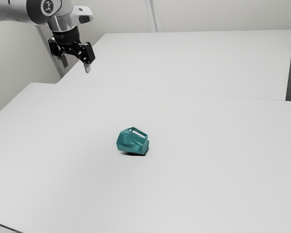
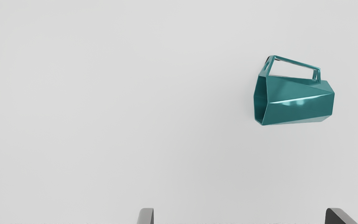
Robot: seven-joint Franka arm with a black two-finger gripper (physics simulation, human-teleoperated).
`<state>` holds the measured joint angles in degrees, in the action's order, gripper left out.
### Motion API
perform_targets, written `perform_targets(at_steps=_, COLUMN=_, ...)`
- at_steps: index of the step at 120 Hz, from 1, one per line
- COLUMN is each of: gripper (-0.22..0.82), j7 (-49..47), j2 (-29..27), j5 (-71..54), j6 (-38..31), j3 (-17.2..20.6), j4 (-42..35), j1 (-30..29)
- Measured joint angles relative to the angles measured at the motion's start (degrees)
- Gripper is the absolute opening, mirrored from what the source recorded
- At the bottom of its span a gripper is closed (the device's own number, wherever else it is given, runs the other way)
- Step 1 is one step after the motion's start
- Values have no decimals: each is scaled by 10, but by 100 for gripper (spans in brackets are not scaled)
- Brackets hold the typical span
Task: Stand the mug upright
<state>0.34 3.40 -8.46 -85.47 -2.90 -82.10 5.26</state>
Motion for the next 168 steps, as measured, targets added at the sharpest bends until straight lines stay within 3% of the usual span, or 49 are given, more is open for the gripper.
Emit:
perform_targets(at_steps=28, gripper=60, j7=-6, j2=-7, j5=13, j6=-6, j3=-5, j4=-14, j1=1)
perform_targets(at_steps=42, gripper=60, j7=-11, j2=-24, j5=66, j6=-39, j3=-41, j4=-71, j1=24)
perform_targets(at_steps=64, gripper=60, j7=-17, j2=-51, j5=136, j6=-137, j3=-66, j4=-196, j1=18)
perform_targets(at_steps=81, gripper=60, j7=-8, j2=-52, j5=251, j6=-196, j3=-111, j4=-264, j1=21)
perform_targets(at_steps=114, gripper=60, j7=54, j2=-28, j5=453, j6=-270, j3=-177, j4=-340, j1=-21)
perform_targets(at_steps=138, gripper=60, j7=135, j2=23, j5=554, j6=-216, j3=-235, j4=-350, j1=-16)
perform_targets(at_steps=153, gripper=60, j7=190, j2=87, j5=607, j6=-177, j3=-243, j4=-347, j1=-3)
perform_targets(at_steps=168, gripper=60, j7=240, j2=107, j5=631, j6=-152, j3=-251, j4=-343, j1=-3)
